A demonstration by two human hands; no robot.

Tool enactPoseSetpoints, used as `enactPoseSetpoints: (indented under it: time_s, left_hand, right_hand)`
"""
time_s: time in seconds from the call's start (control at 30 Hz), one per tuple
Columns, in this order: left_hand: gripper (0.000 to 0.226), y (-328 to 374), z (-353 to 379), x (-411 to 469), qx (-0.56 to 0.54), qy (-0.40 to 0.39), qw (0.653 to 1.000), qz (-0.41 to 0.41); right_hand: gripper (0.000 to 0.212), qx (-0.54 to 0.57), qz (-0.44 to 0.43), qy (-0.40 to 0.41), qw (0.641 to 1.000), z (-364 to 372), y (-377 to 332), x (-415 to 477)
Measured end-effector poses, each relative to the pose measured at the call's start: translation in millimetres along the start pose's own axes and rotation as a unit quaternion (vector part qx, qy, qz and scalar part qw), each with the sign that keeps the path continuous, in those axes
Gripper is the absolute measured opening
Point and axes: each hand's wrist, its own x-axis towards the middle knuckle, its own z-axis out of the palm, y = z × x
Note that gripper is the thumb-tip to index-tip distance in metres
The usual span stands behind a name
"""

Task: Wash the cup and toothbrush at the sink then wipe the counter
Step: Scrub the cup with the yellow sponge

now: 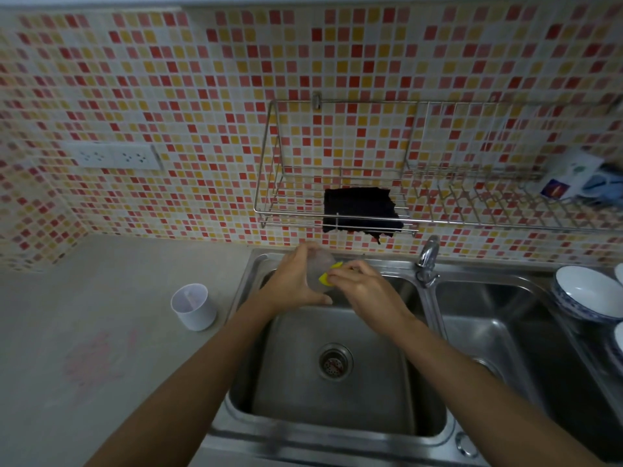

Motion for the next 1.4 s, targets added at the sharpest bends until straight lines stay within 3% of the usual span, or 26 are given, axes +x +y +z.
enactPoseSetpoints:
  time_s: [0.2, 0.37, 0.57, 0.73, 0.97, 1.07, 1.17, 1.4]
  left_hand:
    - [0.085, -6.4, -4.9, -4.0, 0.052, 0.035, 0.998, 0.029]
    - [0.084, -7.0, -6.9, -3.9, 0.114, 0.029, 0.992, 0.042]
    - [0.085, -7.0, -14.1, -5.2, 0.104, 0.009, 0.994, 0.033]
    - [0.085, 1.9, -5.4, -2.0, 0.120, 0.001, 0.991, 0.050]
    - [0.088, -5.7, -16.1, -3.7, 0.094, -0.001, 0.995, 0.034]
    - [0.082, -4.9, -10.2, -7.5, 0.086, -0.011, 0.995, 0.053]
    - [0.083, -7.3, -9.7, -9.7, 0.078, -0.012, 0.996, 0.048]
    - [0.084, -25.9, -20.0, -13.4, 0.076, -0.017, 0.996, 0.042]
  right_hand:
    - [0.036, 0.069, 0.018, -0.028, 0.997, -1.9, -14.9, 0.8]
    - [0.046, -0.061, -0.030, -0.044, 0.997, -4.1, -4.0, 11.8]
    - [0.035, 0.037, 0.011, -0.038, 0.999, -5.2, -11.8, 1.1]
    - [0.048, -0.066, -0.031, -0.050, 0.996, -6.8, -8.8, 12.7]
    - [0.045, 0.026, 0.003, -0.030, 0.999, -8.2, -7.6, -0.2]
    - [0.044, -0.006, -0.031, -0.062, 0.998, -5.9, -15.4, 5.8]
    - [0.045, -0.038, -0.035, -0.042, 0.998, -8.7, -4.6, 11.2]
    - [0.040, 0.012, -0.049, -0.034, 0.998, -3.4, -14.9, -5.5]
